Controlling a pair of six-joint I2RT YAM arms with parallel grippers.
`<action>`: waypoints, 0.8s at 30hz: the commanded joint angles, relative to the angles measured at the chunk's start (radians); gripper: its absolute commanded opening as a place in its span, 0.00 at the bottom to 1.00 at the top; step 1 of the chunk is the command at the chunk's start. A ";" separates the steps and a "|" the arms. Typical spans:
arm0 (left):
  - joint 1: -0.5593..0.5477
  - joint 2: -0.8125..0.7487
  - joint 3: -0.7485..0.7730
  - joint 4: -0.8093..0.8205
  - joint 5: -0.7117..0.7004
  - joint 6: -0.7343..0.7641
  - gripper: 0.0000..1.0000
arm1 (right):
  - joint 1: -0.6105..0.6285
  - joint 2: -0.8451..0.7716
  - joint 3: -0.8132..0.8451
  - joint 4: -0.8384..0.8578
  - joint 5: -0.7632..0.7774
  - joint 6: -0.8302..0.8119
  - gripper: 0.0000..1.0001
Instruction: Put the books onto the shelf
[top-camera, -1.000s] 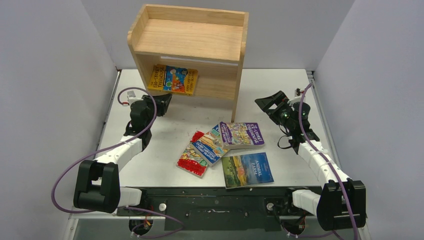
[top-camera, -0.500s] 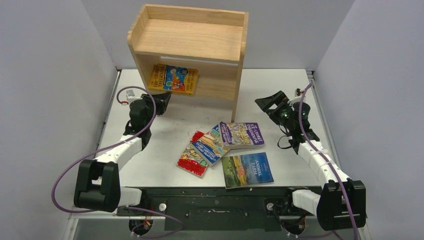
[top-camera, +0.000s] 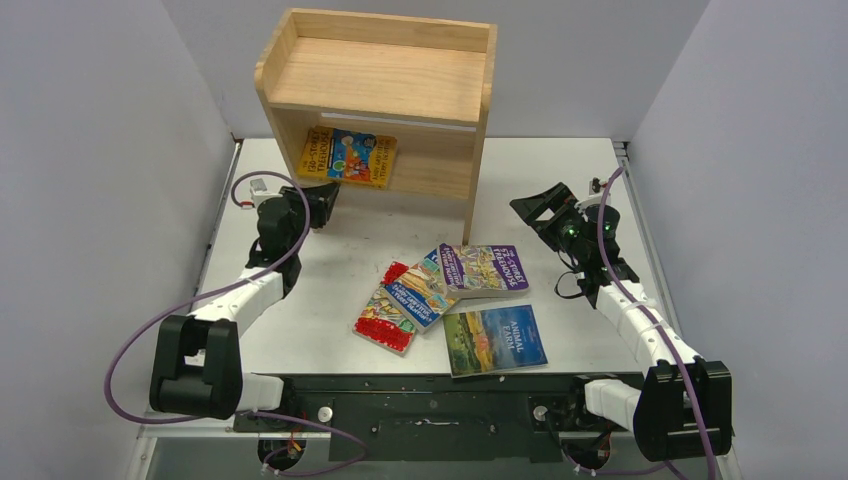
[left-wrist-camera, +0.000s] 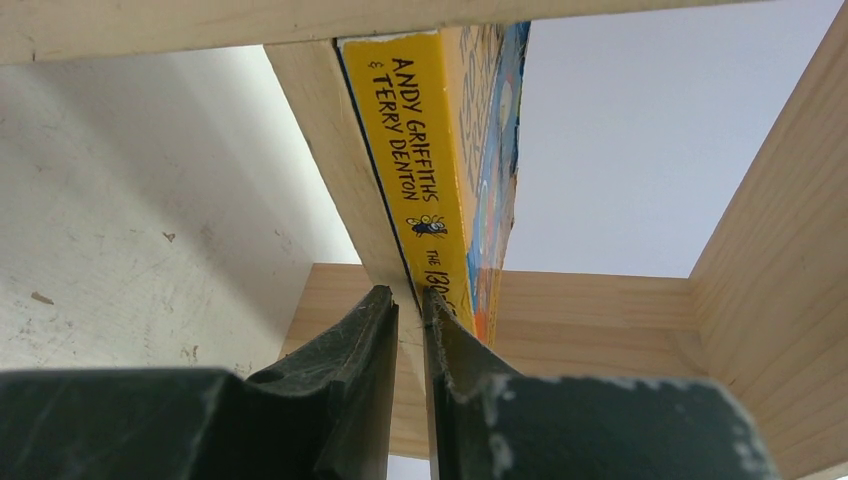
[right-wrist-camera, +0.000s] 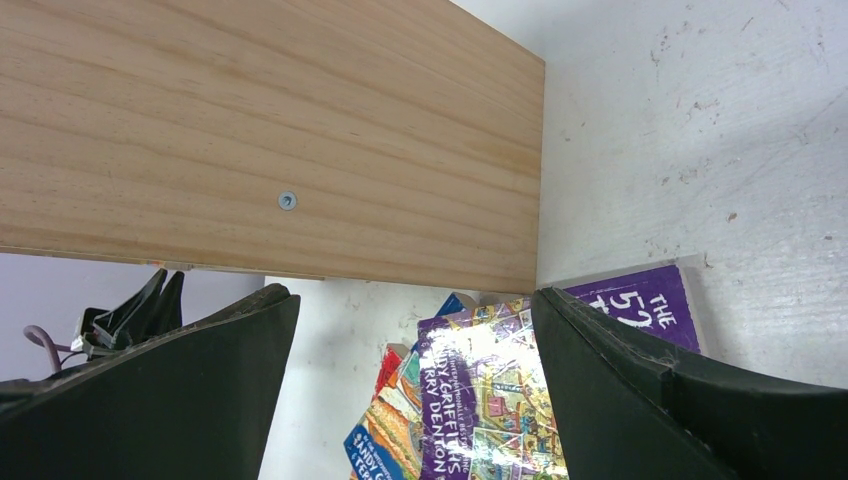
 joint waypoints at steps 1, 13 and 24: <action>0.011 0.015 0.053 0.068 0.007 0.008 0.14 | 0.009 -0.014 0.024 0.025 0.016 -0.013 0.90; 0.008 -0.126 0.003 -0.069 0.113 0.068 0.27 | -0.001 -0.040 0.032 -0.075 0.034 -0.089 0.90; -0.185 -0.561 -0.114 -0.628 -0.044 0.406 0.44 | -0.019 -0.182 -0.118 -0.358 0.022 -0.109 0.90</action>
